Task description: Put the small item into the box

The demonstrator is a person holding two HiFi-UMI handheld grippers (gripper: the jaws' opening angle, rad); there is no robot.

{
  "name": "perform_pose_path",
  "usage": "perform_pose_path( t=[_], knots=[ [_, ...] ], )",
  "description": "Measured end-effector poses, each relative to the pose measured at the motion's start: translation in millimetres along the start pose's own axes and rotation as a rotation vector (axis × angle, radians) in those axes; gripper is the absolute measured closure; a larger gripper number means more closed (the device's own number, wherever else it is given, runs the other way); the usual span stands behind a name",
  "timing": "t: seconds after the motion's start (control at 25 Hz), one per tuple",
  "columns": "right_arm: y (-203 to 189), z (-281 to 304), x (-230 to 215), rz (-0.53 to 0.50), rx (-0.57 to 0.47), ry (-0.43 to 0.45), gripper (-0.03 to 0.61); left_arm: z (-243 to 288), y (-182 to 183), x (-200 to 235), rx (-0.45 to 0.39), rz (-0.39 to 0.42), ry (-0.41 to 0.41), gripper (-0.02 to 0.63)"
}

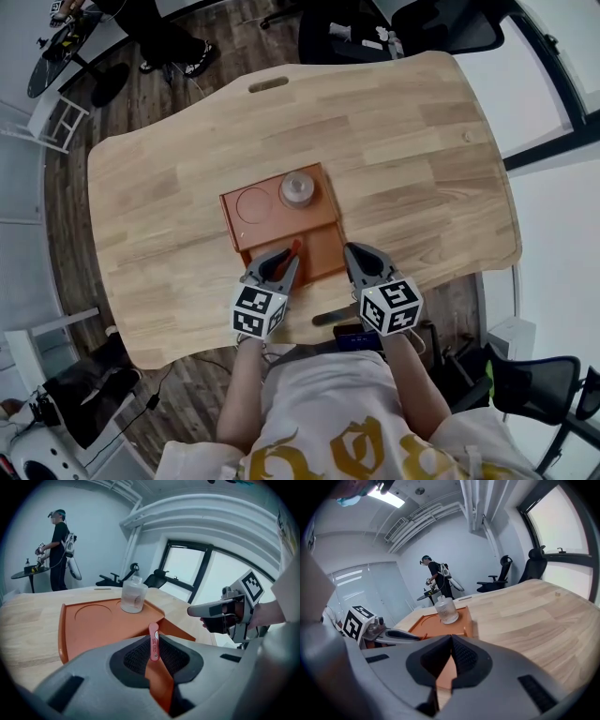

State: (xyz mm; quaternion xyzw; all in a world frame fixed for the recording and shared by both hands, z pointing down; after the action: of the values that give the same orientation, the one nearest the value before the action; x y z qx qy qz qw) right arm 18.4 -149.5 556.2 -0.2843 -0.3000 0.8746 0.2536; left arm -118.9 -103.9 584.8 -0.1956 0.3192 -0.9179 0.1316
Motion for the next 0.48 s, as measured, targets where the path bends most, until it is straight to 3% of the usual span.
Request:
perform_pose_path(
  t=[0.48],
  knots=[
    [-1, 7, -12, 0.010, 0.024, -0.010, 0.566, 24, -12, 1, 0.139, 0.046, -0.008, 0.555]
  ],
)
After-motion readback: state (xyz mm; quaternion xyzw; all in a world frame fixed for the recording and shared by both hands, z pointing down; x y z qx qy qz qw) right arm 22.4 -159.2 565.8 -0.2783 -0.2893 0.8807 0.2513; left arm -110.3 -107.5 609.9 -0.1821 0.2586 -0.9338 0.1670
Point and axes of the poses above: the fingertips, and each gripper's own axes: z forward along the fingers, x to its left, y out of its top, the point moved 3 cm from there along -z, backward along the fingers, and after that the axes turned 11 degrees about x, right-handed, at the moved point
